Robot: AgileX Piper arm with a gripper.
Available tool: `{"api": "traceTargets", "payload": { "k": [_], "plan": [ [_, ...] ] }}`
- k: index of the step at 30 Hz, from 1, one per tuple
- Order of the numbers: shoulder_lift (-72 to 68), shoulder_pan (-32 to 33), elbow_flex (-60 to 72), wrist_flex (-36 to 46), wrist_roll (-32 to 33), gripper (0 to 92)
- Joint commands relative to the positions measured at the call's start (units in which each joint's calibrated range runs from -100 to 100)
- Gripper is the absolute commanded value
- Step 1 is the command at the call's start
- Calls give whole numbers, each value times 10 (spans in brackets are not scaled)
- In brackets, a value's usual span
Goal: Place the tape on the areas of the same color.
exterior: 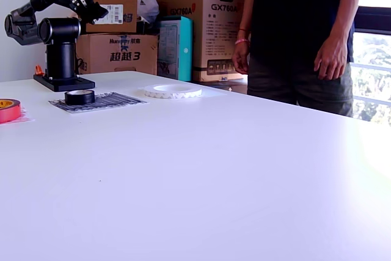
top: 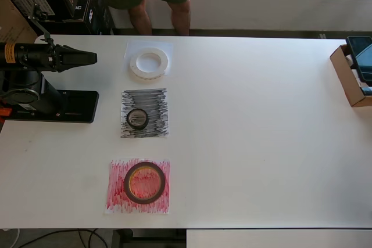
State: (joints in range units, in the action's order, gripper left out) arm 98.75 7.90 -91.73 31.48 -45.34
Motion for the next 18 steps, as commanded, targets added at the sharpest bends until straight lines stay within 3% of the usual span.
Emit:
{"api": "traceTargets", "payload": {
  "k": [1,18],
  "plan": [
    [4,-2,1,3,-2,727],
    [4,-17,1,4,-2,722]
  ]
}}
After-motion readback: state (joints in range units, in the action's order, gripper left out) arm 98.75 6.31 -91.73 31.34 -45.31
